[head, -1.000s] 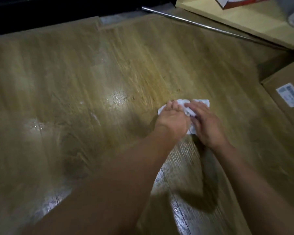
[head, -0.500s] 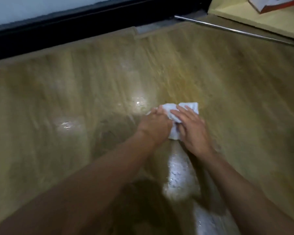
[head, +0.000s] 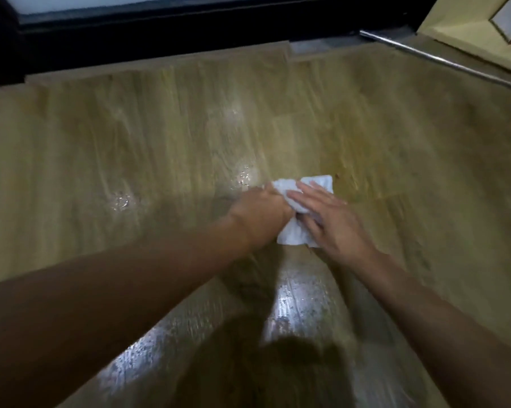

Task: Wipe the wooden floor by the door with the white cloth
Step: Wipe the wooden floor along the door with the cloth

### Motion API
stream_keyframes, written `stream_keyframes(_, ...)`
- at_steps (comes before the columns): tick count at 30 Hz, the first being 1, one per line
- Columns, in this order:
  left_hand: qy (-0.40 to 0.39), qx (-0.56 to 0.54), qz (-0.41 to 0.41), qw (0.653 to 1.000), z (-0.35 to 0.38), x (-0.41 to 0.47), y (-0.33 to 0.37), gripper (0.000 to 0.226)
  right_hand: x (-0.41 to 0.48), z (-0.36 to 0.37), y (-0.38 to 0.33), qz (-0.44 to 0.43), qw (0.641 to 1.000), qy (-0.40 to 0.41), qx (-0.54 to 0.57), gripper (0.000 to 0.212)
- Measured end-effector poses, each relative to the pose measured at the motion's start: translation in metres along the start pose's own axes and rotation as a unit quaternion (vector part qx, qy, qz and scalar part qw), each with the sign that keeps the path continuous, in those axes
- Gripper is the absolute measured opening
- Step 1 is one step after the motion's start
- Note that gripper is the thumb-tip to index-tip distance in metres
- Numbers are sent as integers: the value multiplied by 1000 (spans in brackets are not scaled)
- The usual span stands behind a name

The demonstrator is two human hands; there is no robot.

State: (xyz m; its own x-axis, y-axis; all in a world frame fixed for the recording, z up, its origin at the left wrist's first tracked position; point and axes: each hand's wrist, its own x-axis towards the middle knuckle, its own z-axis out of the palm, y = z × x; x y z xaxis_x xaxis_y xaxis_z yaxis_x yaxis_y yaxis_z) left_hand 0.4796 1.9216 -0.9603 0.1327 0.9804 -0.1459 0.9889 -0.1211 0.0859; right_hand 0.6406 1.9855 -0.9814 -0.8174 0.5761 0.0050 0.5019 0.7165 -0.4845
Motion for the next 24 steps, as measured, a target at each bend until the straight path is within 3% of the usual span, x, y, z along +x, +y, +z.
stream_keyframes(1, 17, 6, -8, 1000, 1, -4, 0, 16, 4, -1, 9, 4, 1000, -2, -8, 43)
stream_keyframes(4, 45, -57, -63, 995, -19, 1, -9, 31, 42, 1, 2, 60, 998, 20, -3, 46)
stream_keyframes(6, -1, -55, -162, 985, -26, 18, -33, 34, 74, 14, -18, 102, 995, 17, 10, 47)
stream_keyframes(8, -83, 8, -194, 977, -32, 11, -54, 32, 97, 28, -44, 86, 996, 12, -25, 51)
stream_keyframes(13, -116, 131, -115, 978, -16, -48, -69, 37, 67, 43, -77, -13, 999, -36, -7, 53)
stream_keyframes(15, -66, 124, -39, 989, -9, -71, -55, 37, 41, 37, -72, -31, 999, -19, 39, 46)
stream_keyframes(17, 35, 139, -5, 990, -11, -76, -59, 25, 40, 33, -61, -22, 999, -1, 47, 42)
stream_keyframes(19, 42, 132, -27, 990, -15, -78, -74, 15, 63, 37, -64, 7, 999, 19, 43, 39)
stream_keyframes(24, -71, 17, -181, 981, -39, -79, -111, 36, 128, 73, -127, 47, 999, -7, -4, 49)
